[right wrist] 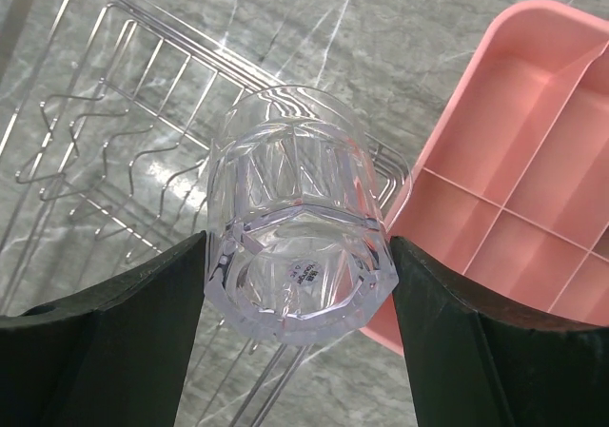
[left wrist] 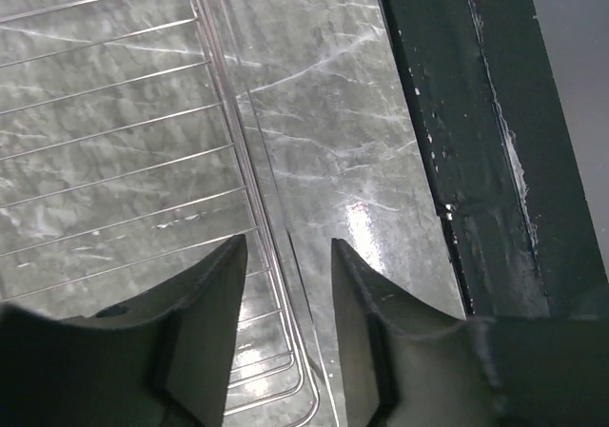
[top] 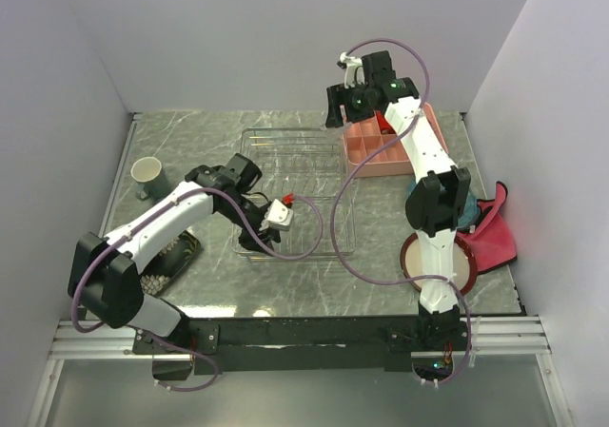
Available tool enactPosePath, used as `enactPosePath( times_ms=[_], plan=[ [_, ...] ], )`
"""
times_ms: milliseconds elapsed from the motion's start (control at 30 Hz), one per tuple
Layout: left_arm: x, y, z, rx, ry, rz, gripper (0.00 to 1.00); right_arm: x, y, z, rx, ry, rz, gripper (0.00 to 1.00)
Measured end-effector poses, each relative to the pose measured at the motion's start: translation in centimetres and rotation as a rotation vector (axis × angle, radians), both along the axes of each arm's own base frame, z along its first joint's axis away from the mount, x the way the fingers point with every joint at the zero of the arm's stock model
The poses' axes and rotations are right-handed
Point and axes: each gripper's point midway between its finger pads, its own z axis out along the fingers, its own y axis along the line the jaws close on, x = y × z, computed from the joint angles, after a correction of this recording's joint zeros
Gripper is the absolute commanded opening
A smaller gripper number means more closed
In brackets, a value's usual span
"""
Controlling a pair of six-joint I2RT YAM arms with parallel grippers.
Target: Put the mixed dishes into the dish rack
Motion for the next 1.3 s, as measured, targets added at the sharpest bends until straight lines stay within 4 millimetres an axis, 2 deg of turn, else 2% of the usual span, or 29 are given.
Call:
enactPosePath(
  times_ms=[300, 567, 933, 1100, 1167, 1300],
  plan=[
    [-0.9, -0.5, -1.5, 0.05, 0.002, -0.009, 0.41, -0.3, 1.2, -1.5, -0.069, -0.007, 0.041, 0.18],
    [-1.7, -0.8, -2.8, 0.088, 0.006, -0.02, 0.37, -0.4, 2.3, -4.8, -0.112, 0.042, 0.068, 0.16],
    [-2.4, -0.6, -3.6, 0.099, -0.022, -0.038, 0.4, -0.9, 3.3, -5.2, -0.184, 0.005, 0.131, 0.12],
    [-3.0, -0.2, -4.0, 0.116, -0.009, -0.043, 0.41, -3.1, 5.4, -7.1, -0.315, -0.031, 0.245, 0.09],
    [-3.4, 0.0, -4.3, 0.127, 0.003, -0.047, 0.42, -3.7, 6.3, -7.4, -0.347, -0.043, 0.28, 0.09],
    [-3.7, 0.2, -4.5, 0.136, 0.013, -0.054, 0.42, -4.7, 6.7, -7.4, -0.4, -0.038, 0.313, 0.07]
  ],
)
